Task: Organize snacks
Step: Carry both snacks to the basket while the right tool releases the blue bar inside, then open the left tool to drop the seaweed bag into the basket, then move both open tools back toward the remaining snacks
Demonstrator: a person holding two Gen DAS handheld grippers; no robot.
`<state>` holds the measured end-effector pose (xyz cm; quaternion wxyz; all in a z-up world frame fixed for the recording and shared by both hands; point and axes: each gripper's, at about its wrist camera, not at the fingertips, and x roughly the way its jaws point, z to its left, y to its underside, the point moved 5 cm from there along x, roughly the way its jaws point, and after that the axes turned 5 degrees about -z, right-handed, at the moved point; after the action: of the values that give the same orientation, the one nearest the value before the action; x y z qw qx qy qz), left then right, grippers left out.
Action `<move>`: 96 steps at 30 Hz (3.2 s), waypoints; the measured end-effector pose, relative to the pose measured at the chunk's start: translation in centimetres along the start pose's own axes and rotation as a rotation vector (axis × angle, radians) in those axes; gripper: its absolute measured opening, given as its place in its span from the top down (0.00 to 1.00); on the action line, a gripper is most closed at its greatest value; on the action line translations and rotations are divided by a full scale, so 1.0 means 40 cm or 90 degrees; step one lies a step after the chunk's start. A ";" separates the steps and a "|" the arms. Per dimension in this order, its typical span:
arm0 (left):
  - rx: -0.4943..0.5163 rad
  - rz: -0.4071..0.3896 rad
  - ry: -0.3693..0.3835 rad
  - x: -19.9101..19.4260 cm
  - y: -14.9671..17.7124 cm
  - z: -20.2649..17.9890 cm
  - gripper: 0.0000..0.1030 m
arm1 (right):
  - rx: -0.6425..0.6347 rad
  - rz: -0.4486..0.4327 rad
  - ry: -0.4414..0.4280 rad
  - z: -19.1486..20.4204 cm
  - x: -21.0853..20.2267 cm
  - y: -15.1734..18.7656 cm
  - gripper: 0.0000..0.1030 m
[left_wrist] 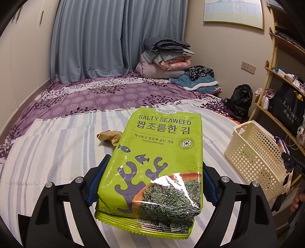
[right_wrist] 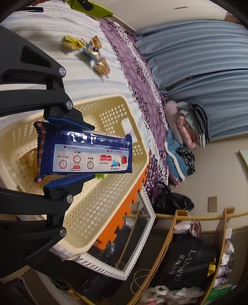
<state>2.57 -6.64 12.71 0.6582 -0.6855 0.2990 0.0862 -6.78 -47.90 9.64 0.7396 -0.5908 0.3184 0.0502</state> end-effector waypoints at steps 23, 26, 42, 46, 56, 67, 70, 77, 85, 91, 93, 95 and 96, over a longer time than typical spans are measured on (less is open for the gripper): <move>0.103 -0.003 0.073 0.019 -0.048 -0.265 0.17 | 0.001 -0.003 0.032 -0.086 0.007 0.032 0.49; 0.121 -0.002 0.093 0.031 -0.054 -0.320 0.17 | -0.016 -0.012 0.046 -0.085 0.003 0.031 0.48; 0.177 0.043 0.211 0.161 -0.037 -0.644 0.17 | -0.013 -0.020 0.069 -0.128 0.009 0.030 0.47; 0.176 0.058 0.220 0.194 -0.026 -0.691 0.17 | -0.010 -0.020 0.073 -0.140 0.013 0.027 0.47; 0.133 0.094 0.255 0.231 -0.010 -0.734 0.03 | -0.009 -0.016 0.073 -0.143 0.023 0.027 0.47; 0.120 0.099 0.233 0.233 -0.011 -0.678 0.03 | -0.021 -0.026 0.075 -0.116 0.017 0.018 0.34; 0.126 0.095 0.220 0.228 -0.011 -0.663 0.03 | -0.021 -0.026 0.075 -0.110 0.015 0.015 0.33; 0.149 0.073 0.176 0.213 -0.006 -0.607 0.03 | -0.026 -0.030 0.074 -0.093 0.006 0.002 0.32; 0.144 0.068 0.153 0.193 -0.004 -0.545 0.03 | -0.038 -0.039 0.067 -0.056 -0.006 -0.006 0.16; 0.139 0.064 0.143 0.179 -0.005 -0.511 0.03 | -0.045 -0.037 0.064 -0.039 -0.011 -0.009 0.15; 0.136 0.063 0.139 0.174 -0.005 -0.501 0.03 | -0.049 -0.039 0.065 -0.031 -0.014 -0.011 0.15; 0.133 0.061 0.137 0.172 -0.005 -0.492 0.03 | -0.054 -0.040 0.064 -0.023 -0.018 -0.013 0.15; 0.131 0.061 0.135 0.171 -0.004 -0.488 0.03 | -0.056 -0.040 0.063 -0.021 -0.019 -0.014 0.15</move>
<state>2.80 -27.27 11.68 0.6849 -0.6043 0.4068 0.0134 -7.47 -48.59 10.41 0.6977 -0.6341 0.3332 0.0114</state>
